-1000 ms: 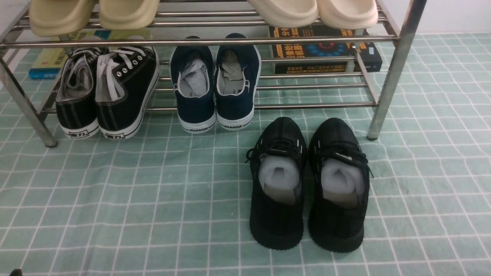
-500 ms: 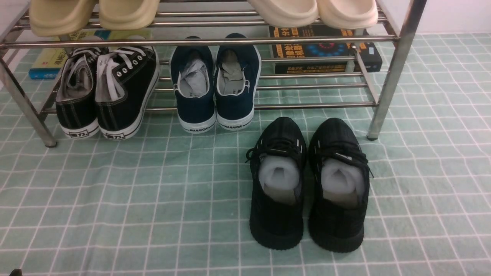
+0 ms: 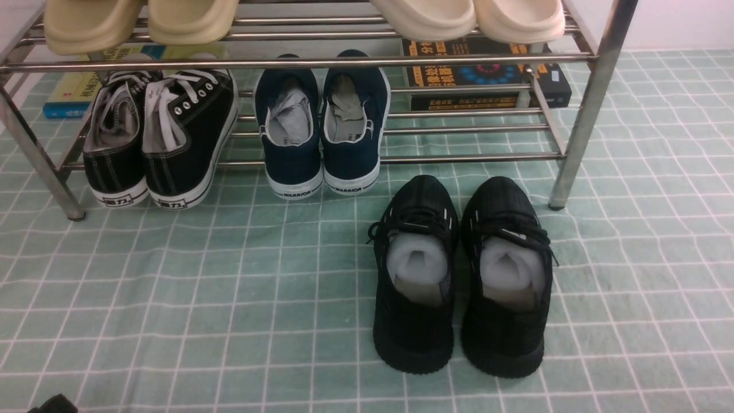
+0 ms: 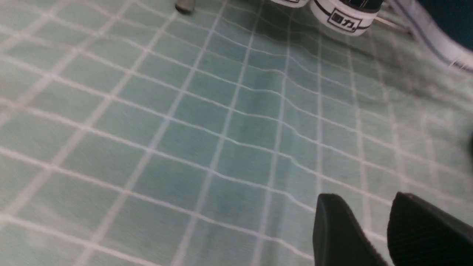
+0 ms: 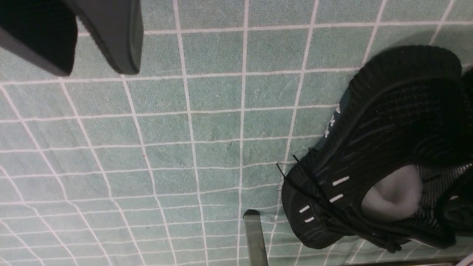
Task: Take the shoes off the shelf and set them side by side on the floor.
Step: 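Grasp the leftmost shoe on the bottom shelf of the shoe rack with the left gripper, then set the held shoe down on the floor in front of the rack with the left gripper, then grasp the leftmost shoe on the bottom shelf of the shoe rack with the left gripper, then set the held shoe down on the floor in front of the rack with the left gripper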
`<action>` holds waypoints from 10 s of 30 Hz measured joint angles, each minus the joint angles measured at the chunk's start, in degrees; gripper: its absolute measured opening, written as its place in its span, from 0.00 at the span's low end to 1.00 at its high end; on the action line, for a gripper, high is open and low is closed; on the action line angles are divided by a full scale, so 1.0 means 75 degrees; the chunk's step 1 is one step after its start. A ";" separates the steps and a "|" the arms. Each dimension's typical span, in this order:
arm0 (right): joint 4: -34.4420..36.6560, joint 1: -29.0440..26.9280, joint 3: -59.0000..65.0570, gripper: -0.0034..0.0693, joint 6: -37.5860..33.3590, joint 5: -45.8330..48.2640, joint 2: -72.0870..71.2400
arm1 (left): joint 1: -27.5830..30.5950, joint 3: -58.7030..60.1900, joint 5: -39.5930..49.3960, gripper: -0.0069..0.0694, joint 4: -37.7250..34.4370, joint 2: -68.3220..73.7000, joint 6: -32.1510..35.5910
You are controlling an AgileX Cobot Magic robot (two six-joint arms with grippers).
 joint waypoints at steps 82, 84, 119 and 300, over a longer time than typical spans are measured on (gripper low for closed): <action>0.0000 0.0000 0.0000 0.36 0.0030 0.0000 0.0000 | -0.0007 -0.9880 0.0405 0.12 0.5274 1.3633 -0.3250; -0.0007 0.0000 0.0000 0.36 0.0030 0.0000 0.0000 | -0.0007 -0.9880 0.0548 0.11 0.5147 1.3539 -0.3250; -0.0013 0.0000 0.0000 0.37 0.0030 0.0000 0.0000 | 0.0000 -0.6347 0.2364 0.11 0.4419 0.9412 -0.2758; -0.0015 0.0000 0.0000 0.38 0.0030 0.0000 0.0000 | -0.0013 -0.8006 0.3215 0.74 0.0289 1.1131 0.0229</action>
